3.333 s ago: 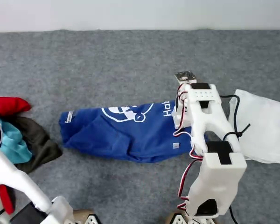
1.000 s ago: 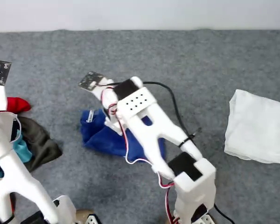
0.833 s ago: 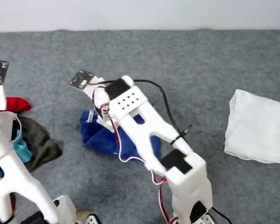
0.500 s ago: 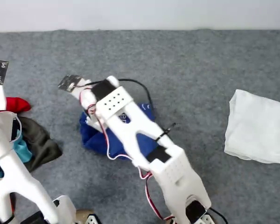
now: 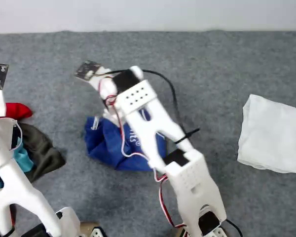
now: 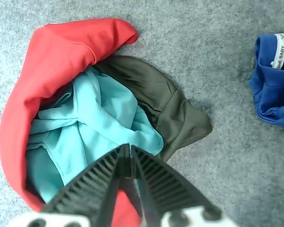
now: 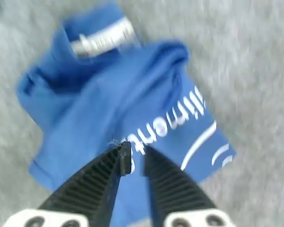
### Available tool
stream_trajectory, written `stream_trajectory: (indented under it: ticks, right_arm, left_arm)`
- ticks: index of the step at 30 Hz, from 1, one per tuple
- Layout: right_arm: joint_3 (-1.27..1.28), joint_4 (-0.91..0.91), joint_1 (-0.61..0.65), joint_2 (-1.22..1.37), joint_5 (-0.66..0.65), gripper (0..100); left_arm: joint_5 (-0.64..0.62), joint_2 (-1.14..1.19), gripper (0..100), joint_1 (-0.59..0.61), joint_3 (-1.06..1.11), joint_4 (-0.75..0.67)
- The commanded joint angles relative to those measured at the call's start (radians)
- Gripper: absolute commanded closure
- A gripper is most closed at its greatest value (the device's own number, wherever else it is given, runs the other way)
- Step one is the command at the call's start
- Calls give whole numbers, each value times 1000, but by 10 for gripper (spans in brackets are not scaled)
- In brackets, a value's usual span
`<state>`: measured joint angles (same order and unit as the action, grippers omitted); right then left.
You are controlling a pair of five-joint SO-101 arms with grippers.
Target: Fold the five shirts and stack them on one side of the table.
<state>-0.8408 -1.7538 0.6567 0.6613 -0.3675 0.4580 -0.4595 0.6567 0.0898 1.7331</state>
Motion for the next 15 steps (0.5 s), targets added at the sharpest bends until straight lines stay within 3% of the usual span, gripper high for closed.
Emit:
stream_trajectory:
  ticks: [1,4,9,15]
  right_arm:
    - [226,-44,-42,-133,-38,990]
    - [362,-41,-36,-165,-44,988]
    - [402,-30,93,-110,-34,988]
    - [155,25,249,7,43,988]
  left_arm:
    - [-5,-31,985,0,-4,20]
    - [-5,-31,985,0,-4,20]
    - [-6,-31,985,0,-4,20]
    - [-6,-31,985,0,-4,20]
